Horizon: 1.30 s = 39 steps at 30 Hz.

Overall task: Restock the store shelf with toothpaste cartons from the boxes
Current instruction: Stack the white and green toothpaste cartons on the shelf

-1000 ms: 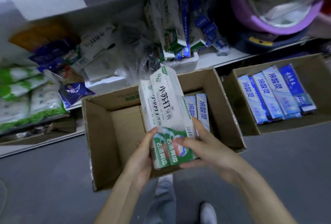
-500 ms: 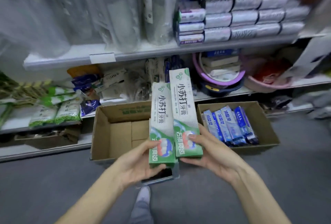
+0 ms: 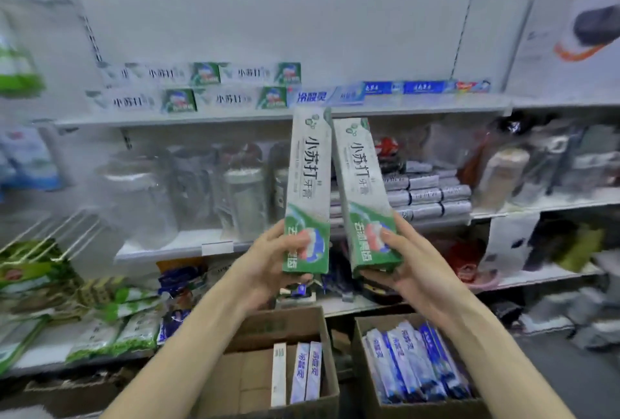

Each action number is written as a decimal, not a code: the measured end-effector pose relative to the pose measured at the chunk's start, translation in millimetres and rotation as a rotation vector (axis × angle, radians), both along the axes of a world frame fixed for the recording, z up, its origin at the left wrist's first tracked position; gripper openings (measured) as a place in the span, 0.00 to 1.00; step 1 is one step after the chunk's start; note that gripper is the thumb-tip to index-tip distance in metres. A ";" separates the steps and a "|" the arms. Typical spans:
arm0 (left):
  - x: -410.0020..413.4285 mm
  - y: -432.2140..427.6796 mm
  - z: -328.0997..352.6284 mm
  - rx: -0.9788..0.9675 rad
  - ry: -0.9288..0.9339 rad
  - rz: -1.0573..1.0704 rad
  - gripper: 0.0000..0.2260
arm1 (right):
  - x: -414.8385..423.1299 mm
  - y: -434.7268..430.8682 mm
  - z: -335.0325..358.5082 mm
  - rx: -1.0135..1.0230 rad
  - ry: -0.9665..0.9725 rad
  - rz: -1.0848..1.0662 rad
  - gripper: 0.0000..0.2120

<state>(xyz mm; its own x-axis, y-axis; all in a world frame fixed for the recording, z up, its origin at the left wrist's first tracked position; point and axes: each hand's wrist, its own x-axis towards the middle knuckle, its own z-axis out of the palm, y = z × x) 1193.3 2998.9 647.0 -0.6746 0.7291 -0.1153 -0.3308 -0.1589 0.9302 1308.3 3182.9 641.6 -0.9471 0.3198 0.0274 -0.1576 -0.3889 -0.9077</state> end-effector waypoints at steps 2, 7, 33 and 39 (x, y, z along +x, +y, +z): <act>-13.7 -0.5 30.3 0.029 0.095 0.025 0.21 | -15.2 -6.8 29.0 -0.067 0.095 -0.036 0.19; -54.9 -14.0 109.3 0.098 0.250 0.099 0.16 | -67.1 -17.3 99.5 0.003 0.344 -0.107 0.19; -243.8 -77.2 169.5 0.327 -0.029 0.840 0.08 | -356.7 70.2 197.9 1.020 0.258 -0.157 0.16; -256.7 -134.9 151.5 0.255 -0.007 0.975 0.10 | -448.6 16.2 211.3 1.260 0.368 -0.049 0.19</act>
<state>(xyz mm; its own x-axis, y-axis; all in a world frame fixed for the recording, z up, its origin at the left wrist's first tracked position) 936.6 2864.0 798.5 -0.9898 -0.1370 -0.0387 0.0446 -0.5568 0.8295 859.7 3199.1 852.9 -0.8082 -0.0812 0.5833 -0.4619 0.7018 -0.5423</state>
